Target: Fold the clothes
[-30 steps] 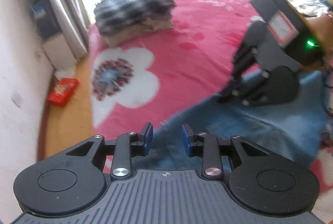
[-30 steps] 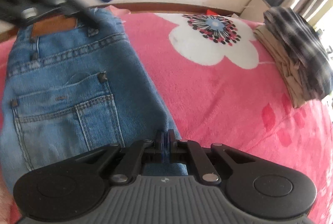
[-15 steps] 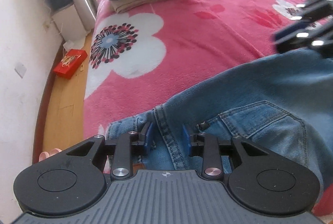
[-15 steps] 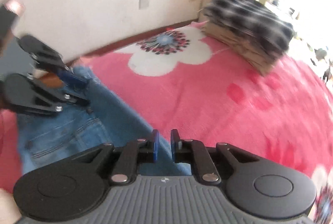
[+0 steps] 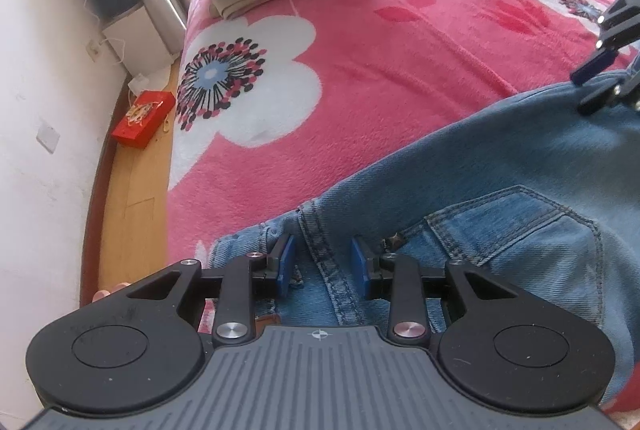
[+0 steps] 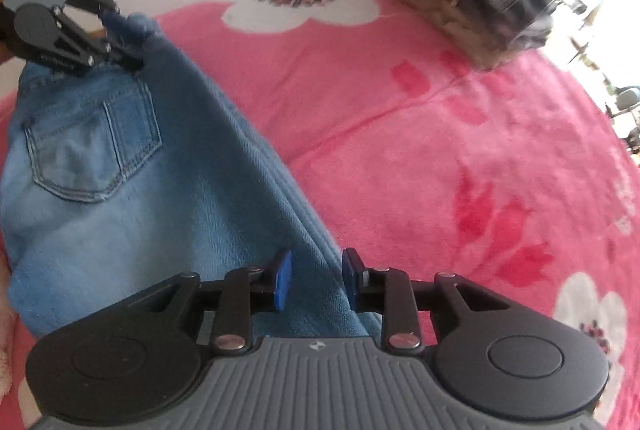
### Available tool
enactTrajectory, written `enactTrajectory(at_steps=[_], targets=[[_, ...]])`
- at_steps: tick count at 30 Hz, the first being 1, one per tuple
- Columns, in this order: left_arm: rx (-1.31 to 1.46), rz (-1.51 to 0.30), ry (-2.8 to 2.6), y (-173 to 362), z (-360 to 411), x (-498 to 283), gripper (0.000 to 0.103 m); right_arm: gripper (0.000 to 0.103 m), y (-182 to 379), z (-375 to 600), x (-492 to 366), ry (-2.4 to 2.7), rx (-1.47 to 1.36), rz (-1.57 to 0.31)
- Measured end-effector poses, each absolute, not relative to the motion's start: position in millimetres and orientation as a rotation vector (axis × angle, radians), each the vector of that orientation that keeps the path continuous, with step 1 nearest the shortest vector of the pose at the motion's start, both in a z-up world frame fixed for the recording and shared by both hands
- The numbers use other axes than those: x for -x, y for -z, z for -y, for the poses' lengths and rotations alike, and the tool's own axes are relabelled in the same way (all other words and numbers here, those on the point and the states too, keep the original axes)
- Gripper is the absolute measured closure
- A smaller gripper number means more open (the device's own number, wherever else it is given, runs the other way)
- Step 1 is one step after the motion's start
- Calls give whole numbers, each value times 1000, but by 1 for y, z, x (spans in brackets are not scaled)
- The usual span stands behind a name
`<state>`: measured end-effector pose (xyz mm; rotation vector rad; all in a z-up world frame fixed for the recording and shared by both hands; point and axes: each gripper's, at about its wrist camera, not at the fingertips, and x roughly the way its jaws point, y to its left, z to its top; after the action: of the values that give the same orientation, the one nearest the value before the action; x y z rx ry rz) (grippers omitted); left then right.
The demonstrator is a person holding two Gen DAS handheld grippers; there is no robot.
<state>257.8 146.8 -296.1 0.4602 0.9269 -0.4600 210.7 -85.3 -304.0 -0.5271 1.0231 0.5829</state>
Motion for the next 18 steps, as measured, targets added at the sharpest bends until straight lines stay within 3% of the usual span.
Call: enactTrajectory(at_steps=[2, 3, 10, 13, 18], targets=[[-466, -928, 454, 296, -146, -257, 71, 96, 308, 85, -210, -599, 544, -1022], [-468, -928, 451, 296, -146, -257, 71, 98, 306, 86, -209, -597, 545, -1013], [-461, -931, 434, 297, -147, -257, 71, 101, 308, 82, -201, -495, 587, -956], [-450, -936, 441, 295, -148, -258, 71, 95, 328, 88, -213, -434, 568, -991], [-386, -947, 466, 287, -160, -260, 71, 93, 292, 103, -227, -436, 420, -1019]])
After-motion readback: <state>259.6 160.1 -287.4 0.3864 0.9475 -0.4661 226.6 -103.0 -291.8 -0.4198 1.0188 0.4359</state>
